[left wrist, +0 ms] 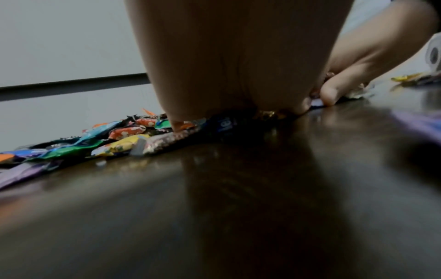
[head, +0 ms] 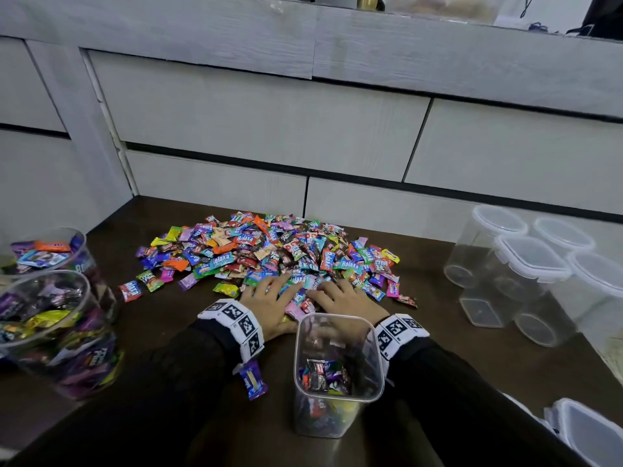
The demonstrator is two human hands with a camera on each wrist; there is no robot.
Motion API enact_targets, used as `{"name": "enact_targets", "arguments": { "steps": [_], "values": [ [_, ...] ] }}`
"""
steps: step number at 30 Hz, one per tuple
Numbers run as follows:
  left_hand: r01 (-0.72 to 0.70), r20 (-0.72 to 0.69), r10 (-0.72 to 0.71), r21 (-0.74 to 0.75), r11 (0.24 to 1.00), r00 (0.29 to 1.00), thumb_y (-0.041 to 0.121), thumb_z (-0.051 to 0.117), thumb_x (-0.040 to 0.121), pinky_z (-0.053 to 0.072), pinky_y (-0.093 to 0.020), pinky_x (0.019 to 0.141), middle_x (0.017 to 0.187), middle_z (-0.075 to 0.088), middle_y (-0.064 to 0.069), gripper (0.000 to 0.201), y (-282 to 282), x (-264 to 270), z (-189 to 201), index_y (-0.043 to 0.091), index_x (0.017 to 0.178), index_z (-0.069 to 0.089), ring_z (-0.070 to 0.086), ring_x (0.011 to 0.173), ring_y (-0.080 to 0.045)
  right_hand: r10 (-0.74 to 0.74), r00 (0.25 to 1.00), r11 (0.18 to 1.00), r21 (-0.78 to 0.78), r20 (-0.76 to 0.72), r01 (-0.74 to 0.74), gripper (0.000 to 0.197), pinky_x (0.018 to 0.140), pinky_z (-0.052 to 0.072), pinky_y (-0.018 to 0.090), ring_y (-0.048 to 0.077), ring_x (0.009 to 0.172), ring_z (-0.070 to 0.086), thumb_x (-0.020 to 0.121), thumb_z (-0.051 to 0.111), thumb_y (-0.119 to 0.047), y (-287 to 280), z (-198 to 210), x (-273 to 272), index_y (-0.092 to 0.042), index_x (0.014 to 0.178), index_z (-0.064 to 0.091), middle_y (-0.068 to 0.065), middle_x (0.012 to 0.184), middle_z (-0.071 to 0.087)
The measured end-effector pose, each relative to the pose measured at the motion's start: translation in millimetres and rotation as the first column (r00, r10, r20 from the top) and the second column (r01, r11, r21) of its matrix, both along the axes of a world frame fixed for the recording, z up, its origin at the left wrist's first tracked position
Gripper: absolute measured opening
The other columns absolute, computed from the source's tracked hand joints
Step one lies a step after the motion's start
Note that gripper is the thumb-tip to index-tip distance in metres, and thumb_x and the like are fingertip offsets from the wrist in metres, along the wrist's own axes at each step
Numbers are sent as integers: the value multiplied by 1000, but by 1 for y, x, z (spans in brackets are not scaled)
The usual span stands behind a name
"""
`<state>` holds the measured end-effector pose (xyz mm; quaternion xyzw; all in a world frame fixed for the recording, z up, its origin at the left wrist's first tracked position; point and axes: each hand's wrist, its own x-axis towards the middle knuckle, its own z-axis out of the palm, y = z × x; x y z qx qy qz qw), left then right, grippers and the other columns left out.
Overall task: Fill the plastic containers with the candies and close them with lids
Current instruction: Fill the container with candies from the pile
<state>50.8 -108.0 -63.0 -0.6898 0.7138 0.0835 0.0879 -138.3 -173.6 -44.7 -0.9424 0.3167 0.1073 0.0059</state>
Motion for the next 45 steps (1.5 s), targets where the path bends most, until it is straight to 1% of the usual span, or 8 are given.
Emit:
{"name": "enact_targets", "arguments": {
  "steps": [7,14,20,25,28,35,40,45],
  "values": [
    [-34,-17,32,-95,995,999,26,45,101,35,-41,103,147,26,-5,58,4,0,16,33,152,19,30,132,-26,22,999,991,131,26,-25,58,100,39,49,34,124,38,94,48,-45,-2,6,-1,-16,141,31,15,136,37],
    [-29,-174,27,-8,1000,984,27,50,101,46,-44,97,139,32,-16,54,-2,6,27,18,148,28,53,114,-32,-219,898,964,224,381,141,34,84,48,34,25,101,59,89,64,-28,-4,26,-22,-11,117,53,9,112,62],
    [-47,-105,51,44,998,993,38,45,102,50,-47,92,146,28,-21,48,-1,-1,33,16,142,32,58,112,-39,-320,793,941,268,519,205,5,58,34,11,12,73,54,86,62,-17,-1,26,-35,-16,90,59,-2,82,61],
    [-61,-66,62,19,998,996,35,37,105,52,-47,85,136,37,-20,37,-2,-5,34,11,132,36,60,106,-39,-343,773,935,269,534,230,4,72,43,27,18,82,57,86,61,-17,3,25,-40,-13,86,62,4,88,65],
    [-63,-91,60,-28,998,994,33,36,105,51,-47,85,130,43,-17,33,-1,-4,34,11,130,38,60,104,-38,-366,751,928,279,549,249,5,68,40,24,17,81,57,86,61,-16,6,26,-45,-12,86,63,3,89,66],
    [-171,-391,72,-225,959,918,36,40,104,45,-36,88,122,56,-9,34,12,-1,54,13,128,45,57,110,-27,-389,697,921,282,603,270,3,80,44,30,18,87,59,86,60,-16,17,46,-55,-16,83,62,0,88,67],
    [-260,-575,-44,-436,862,817,38,41,102,31,-16,57,79,51,9,24,21,-11,90,15,106,49,53,74,-11,-373,647,928,260,665,269,6,79,45,30,17,84,59,87,61,-16,33,67,-61,-12,84,64,2,87,68],
    [-322,-692,-225,-566,759,686,40,42,101,34,-19,50,68,53,0,22,39,-33,139,19,102,47,45,57,-11,-351,587,936,249,730,249,6,73,48,31,8,63,55,87,61,-12,51,92,-64,-9,84,65,-7,73,62]
  ]
}}
